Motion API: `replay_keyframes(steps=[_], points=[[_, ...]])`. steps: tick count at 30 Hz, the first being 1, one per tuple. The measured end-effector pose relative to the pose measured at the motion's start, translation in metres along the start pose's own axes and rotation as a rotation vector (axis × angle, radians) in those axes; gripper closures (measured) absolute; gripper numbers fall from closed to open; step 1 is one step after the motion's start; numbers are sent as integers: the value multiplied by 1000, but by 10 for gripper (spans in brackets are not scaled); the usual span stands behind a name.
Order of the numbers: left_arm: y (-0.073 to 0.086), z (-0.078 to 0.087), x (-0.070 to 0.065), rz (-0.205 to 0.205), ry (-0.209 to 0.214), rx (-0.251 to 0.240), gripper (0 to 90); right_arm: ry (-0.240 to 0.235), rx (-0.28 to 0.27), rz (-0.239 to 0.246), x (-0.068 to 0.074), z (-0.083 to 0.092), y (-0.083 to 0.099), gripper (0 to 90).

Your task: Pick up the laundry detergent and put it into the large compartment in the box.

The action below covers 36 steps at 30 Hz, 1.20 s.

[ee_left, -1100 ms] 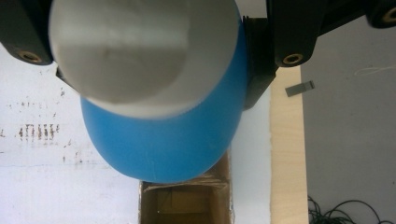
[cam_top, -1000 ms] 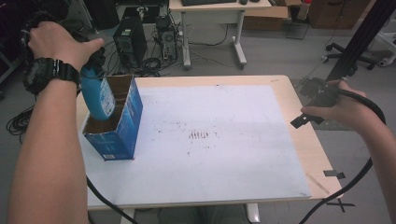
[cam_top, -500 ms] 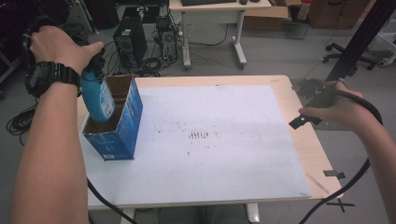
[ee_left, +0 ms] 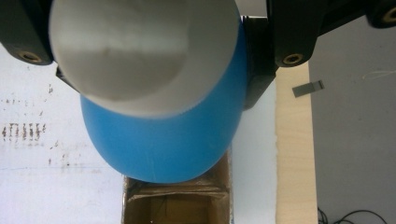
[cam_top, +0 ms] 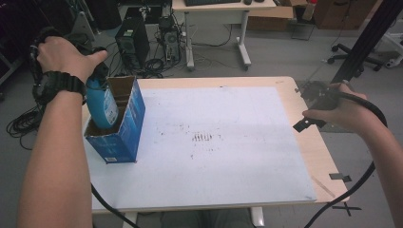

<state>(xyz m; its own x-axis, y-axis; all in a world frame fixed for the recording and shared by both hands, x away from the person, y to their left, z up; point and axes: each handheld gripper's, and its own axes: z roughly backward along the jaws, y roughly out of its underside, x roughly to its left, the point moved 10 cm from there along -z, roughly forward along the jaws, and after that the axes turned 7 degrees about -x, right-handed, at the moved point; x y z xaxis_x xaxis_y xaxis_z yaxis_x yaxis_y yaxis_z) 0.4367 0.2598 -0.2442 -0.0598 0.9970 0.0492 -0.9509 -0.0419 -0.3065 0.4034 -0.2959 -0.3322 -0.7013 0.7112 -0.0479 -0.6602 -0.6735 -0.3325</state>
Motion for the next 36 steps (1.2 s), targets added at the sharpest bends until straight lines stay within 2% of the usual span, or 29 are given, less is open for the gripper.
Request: replay_keyframes(steps=[9, 26, 36], points=[[2, -13, 0, 2, 7, 10, 376, -2, 5, 1, 1, -4, 0, 173], [11, -50, -1, 1, 21, 49, 375, -3, 17, -2, 2, -9, -1, 173], [14, -62, -2, 2, 22, 66, 375, -5, 17, 3, 2, -10, -2, 173]])
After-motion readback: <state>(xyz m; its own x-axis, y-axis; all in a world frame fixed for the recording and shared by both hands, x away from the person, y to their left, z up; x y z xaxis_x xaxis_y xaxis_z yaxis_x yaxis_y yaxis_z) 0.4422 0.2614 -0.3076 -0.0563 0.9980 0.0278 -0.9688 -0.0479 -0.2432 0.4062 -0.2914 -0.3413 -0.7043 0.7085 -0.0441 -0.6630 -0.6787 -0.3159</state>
